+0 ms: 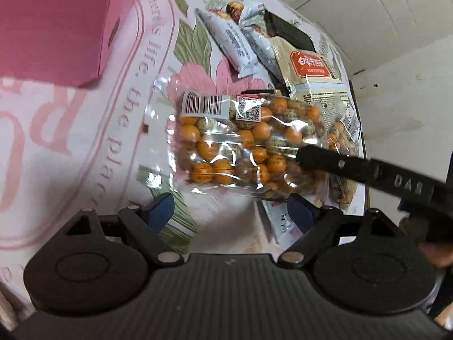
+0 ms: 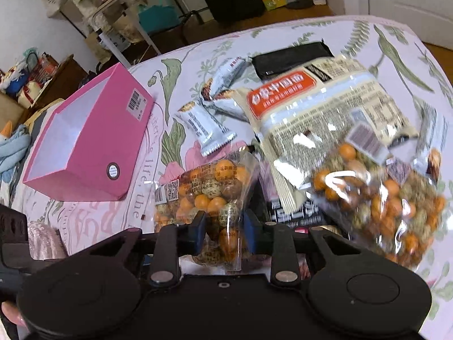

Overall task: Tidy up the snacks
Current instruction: 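Move the left tool to the clear bag of speckled nuts, then close the left tool on the clear nut bag and lift it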

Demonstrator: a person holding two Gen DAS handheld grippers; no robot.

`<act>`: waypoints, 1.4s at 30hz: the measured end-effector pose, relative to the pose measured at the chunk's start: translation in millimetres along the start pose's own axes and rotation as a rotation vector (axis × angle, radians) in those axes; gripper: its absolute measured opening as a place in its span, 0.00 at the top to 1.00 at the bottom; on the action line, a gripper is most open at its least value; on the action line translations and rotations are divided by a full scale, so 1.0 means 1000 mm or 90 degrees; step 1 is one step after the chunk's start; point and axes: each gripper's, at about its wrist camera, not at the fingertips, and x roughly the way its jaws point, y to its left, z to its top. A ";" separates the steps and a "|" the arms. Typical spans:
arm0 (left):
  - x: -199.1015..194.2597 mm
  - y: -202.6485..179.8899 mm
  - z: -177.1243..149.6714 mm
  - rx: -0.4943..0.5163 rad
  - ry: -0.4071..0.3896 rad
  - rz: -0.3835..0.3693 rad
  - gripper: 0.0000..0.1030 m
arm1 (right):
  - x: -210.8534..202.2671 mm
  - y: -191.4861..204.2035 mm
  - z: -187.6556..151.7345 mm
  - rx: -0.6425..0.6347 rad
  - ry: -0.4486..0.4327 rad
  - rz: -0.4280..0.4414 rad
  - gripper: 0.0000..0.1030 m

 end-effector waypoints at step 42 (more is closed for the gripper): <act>-0.017 -0.029 -0.004 -0.103 0.045 -0.070 0.31 | -0.004 0.083 -0.045 -0.489 0.061 -0.080 0.16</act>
